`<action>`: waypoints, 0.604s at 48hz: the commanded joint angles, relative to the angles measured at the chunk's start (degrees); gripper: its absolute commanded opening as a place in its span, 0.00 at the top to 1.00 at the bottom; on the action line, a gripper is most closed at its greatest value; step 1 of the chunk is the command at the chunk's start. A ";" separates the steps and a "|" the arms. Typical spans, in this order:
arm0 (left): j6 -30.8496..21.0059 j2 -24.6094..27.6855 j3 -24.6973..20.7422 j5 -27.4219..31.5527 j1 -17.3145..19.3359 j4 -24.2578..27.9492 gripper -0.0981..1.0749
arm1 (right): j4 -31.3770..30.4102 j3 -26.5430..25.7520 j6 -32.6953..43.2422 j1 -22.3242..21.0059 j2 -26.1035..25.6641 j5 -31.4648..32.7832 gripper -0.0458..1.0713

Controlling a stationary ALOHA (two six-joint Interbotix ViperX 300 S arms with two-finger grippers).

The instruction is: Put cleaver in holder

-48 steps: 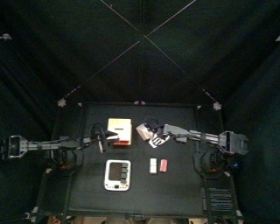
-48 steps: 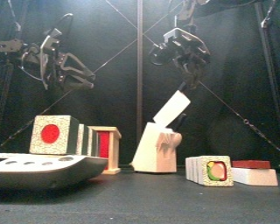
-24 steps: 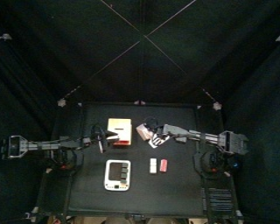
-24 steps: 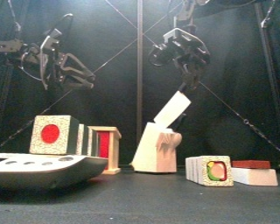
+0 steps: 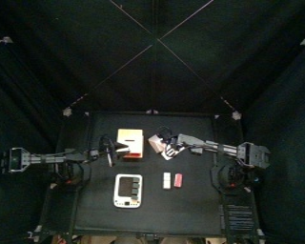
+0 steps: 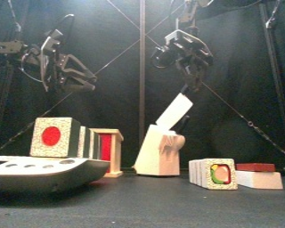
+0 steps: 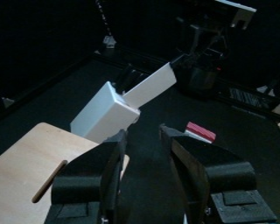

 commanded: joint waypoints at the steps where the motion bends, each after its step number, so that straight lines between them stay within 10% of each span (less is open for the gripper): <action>1: 0.09 -0.09 -0.62 -0.26 0.18 0.09 0.26 | 0.53 -2.02 -0.18 -0.62 -0.53 0.18 0.51; 29: 0.09 -0.09 -0.44 -0.18 0.26 0.00 0.26 | 2.29 -4.83 -1.93 -2.46 1.93 3.96 0.51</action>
